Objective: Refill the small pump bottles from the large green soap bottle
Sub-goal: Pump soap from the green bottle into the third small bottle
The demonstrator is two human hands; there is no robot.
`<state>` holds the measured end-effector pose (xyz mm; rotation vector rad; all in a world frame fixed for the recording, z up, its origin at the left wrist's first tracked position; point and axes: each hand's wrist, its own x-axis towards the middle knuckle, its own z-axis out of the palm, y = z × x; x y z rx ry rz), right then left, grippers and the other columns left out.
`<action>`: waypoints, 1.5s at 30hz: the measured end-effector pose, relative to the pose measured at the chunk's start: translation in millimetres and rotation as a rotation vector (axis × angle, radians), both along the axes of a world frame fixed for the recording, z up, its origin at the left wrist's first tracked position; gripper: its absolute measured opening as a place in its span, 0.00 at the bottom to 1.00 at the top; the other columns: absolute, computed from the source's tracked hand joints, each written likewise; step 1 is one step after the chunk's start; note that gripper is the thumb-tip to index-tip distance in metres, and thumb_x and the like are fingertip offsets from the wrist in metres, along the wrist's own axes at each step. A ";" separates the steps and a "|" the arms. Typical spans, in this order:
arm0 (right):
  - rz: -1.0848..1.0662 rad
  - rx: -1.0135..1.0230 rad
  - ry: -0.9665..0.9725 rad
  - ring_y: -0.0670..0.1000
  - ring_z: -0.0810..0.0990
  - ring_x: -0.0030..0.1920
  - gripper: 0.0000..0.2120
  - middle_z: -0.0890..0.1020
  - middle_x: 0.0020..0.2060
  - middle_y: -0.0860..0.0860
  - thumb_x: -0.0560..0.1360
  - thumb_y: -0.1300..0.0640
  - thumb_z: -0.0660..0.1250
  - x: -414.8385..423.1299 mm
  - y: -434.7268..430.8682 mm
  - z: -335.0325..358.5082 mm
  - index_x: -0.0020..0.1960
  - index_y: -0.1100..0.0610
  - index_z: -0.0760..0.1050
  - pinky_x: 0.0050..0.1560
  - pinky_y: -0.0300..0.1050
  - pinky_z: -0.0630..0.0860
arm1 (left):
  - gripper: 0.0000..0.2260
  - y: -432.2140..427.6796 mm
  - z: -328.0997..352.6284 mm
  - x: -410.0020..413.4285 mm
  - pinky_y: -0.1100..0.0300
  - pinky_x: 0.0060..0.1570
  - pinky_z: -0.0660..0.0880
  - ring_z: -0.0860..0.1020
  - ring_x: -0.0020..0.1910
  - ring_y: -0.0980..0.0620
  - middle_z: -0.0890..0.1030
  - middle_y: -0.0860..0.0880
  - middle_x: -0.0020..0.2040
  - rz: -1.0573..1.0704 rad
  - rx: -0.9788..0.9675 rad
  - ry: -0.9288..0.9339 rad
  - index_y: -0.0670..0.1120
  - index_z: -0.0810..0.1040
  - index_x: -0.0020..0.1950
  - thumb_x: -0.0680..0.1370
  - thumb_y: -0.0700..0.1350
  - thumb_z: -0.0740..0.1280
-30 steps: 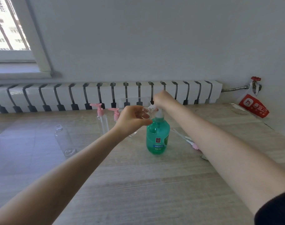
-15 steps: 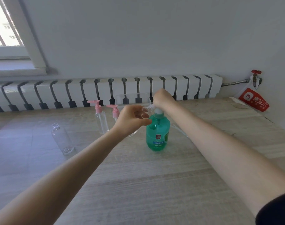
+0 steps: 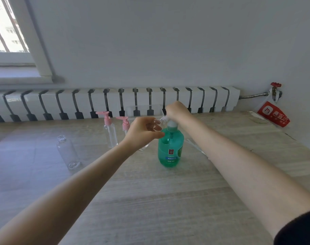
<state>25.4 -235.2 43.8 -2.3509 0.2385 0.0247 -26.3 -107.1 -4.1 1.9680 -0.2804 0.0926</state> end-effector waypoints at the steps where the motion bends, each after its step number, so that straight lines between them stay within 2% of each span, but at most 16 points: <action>1: 0.022 -0.059 -0.025 0.49 0.64 0.32 0.18 0.64 0.32 0.52 0.80 0.57 0.57 -3.2 0.8 5.1 0.33 0.58 0.59 0.29 0.39 0.59 | 0.17 -0.4 1.7 -0.6 0.57 0.51 0.80 0.82 0.47 0.50 0.83 0.46 0.48 0.001 -0.010 -0.003 0.40 0.79 0.57 0.69 0.38 0.75; 4: 0.077 -0.200 -0.008 0.49 0.62 0.31 0.15 0.63 0.33 0.52 0.78 0.61 0.57 -0.8 -0.9 9.4 0.34 0.60 0.59 0.27 0.40 0.58 | 0.16 -1.3 7.1 -1.1 0.59 0.49 0.80 0.82 0.47 0.49 0.83 0.46 0.48 -0.007 -0.022 -0.008 0.41 0.78 0.57 0.70 0.37 0.74; 6: 0.076 -0.164 -0.018 0.48 0.66 0.32 0.07 0.68 0.37 0.53 0.78 0.60 0.56 -2.8 -2.2 10.6 0.45 0.61 0.68 0.28 0.39 0.61 | 0.17 -1.3 9.0 -1.3 0.60 0.48 0.80 0.82 0.46 0.49 0.83 0.45 0.48 -0.012 -0.023 -0.003 0.40 0.78 0.57 0.69 0.37 0.74; 8: 0.123 -0.228 0.003 0.49 0.73 0.39 0.10 0.72 0.44 0.56 0.79 0.58 0.57 -2.1 -1.3 8.5 0.52 0.64 0.72 0.30 0.38 0.62 | 0.18 -0.9 9.2 -1.0 0.58 0.49 0.80 0.82 0.47 0.49 0.83 0.45 0.48 -0.011 -0.025 -0.003 0.39 0.78 0.58 0.69 0.37 0.75; 11: 0.109 -0.156 -0.008 0.49 0.65 0.32 0.13 0.67 0.37 0.54 0.79 0.60 0.55 3.9 -3.2 6.6 0.36 0.60 0.63 0.31 0.39 0.62 | 0.18 0.0 9.4 -1.1 0.59 0.49 0.80 0.82 0.47 0.49 0.83 0.45 0.48 -0.008 -0.021 -0.006 0.39 0.78 0.57 0.69 0.37 0.75; 13: 0.105 -0.224 -0.011 0.49 0.61 0.30 0.15 0.63 0.33 0.53 0.79 0.62 0.54 2.9 -3.8 7.8 0.34 0.58 0.59 0.28 0.40 0.60 | 0.18 0.1 9.3 -0.6 0.60 0.48 0.80 0.82 0.47 0.49 0.83 0.45 0.48 -0.008 -0.016 -0.008 0.39 0.78 0.58 0.69 0.37 0.75; 19: 0.136 -0.316 0.012 0.48 0.60 0.31 0.16 0.60 0.33 0.52 0.79 0.66 0.53 2.9 -1.0 3.9 0.33 0.59 0.58 0.29 0.39 0.58 | 0.19 -0.9 7.0 -0.8 0.59 0.49 0.80 0.82 0.46 0.51 0.83 0.46 0.48 -0.008 -0.011 -0.010 0.40 0.78 0.59 0.69 0.36 0.75; 22: 0.185 -0.372 -0.018 0.52 0.64 0.36 0.17 0.59 0.33 0.52 0.79 0.67 0.52 6.1 -1.1 -0.2 0.32 0.58 0.56 0.30 0.40 0.59 | 0.18 -1.0 3.8 -1.2 0.59 0.49 0.80 0.82 0.46 0.51 0.83 0.47 0.47 -0.006 -0.015 -0.014 0.41 0.79 0.57 0.69 0.36 0.75; 24: 0.202 -0.343 -0.038 0.55 0.66 0.44 0.18 0.61 0.32 0.52 0.79 0.66 0.50 9.4 -2.0 -4.7 0.32 0.57 0.57 0.36 0.42 0.65 | 0.16 -0.1 1.1 -1.0 0.58 0.49 0.80 0.82 0.46 0.51 0.83 0.47 0.47 -0.009 -0.004 -0.011 0.42 0.79 0.56 0.69 0.36 0.75; 26: 0.190 -0.324 -0.042 0.55 0.65 0.47 0.18 0.62 0.32 0.52 0.80 0.66 0.50 10.2 -1.8 -7.7 0.32 0.56 0.57 0.45 0.46 0.66 | 0.17 0.0 -1.7 -0.4 0.58 0.49 0.80 0.82 0.47 0.51 0.83 0.46 0.48 -0.010 -0.006 0.000 0.40 0.79 0.57 0.69 0.37 0.75; 27: 0.201 -0.333 -0.044 0.55 0.65 0.47 0.18 0.62 0.32 0.52 0.80 0.66 0.50 9.7 -1.7 -8.3 0.32 0.56 0.57 0.45 0.46 0.66 | 0.17 -0.1 -3.1 -0.3 0.59 0.49 0.80 0.82 0.47 0.51 0.83 0.46 0.48 -0.009 -0.011 0.007 0.39 0.79 0.57 0.69 0.37 0.75; 31: 0.190 -0.386 -0.023 0.52 0.67 0.40 0.16 0.62 0.33 0.52 0.79 0.66 0.51 6.6 -1.3 -5.7 0.32 0.58 0.59 0.31 0.39 0.60 | 0.16 -0.6 -3.5 -0.3 0.59 0.49 0.80 0.82 0.47 0.50 0.83 0.46 0.48 -0.021 -0.024 0.013 0.40 0.79 0.56 0.69 0.37 0.74; 36: 0.192 -0.407 -0.019 0.48 0.62 0.32 0.16 0.64 0.35 0.53 0.79 0.66 0.52 6.5 -0.4 -4.9 0.32 0.58 0.58 0.34 0.41 0.63 | 0.17 -0.1 -2.3 0.0 0.58 0.49 0.80 0.82 0.47 0.50 0.83 0.46 0.48 -0.018 -0.023 0.022 0.40 0.78 0.57 0.69 0.37 0.74; 38: 0.190 -0.387 0.010 0.48 0.59 0.31 0.16 0.61 0.33 0.52 0.78 0.65 0.52 8.4 -0.9 -4.3 0.32 0.57 0.57 0.31 0.41 0.59 | 0.17 -0.2 -1.4 0.0 0.59 0.49 0.80 0.82 0.47 0.51 0.83 0.46 0.48 -0.019 -0.028 0.020 0.41 0.78 0.57 0.69 0.36 0.74; 43: 0.191 -0.278 0.007 0.55 0.67 0.41 0.17 0.63 0.32 0.51 0.80 0.63 0.49 9.2 -1.6 -5.0 0.32 0.56 0.58 0.32 0.39 0.61 | 0.16 0.0 -0.6 -1.5 0.61 0.48 0.80 0.82 0.47 0.51 0.83 0.46 0.48 -0.023 -0.037 0.025 0.41 0.78 0.56 0.69 0.36 0.74; 45: 0.172 -0.230 0.005 0.51 0.66 0.35 0.17 0.64 0.33 0.51 0.80 0.62 0.50 9.8 -2.2 -6.5 0.33 0.56 0.59 0.33 0.37 0.62 | 0.16 0.6 -0.7 -2.3 0.60 0.48 0.80 0.82 0.47 0.51 0.83 0.46 0.47 -0.023 -0.039 0.023 0.41 0.78 0.56 0.69 0.36 0.74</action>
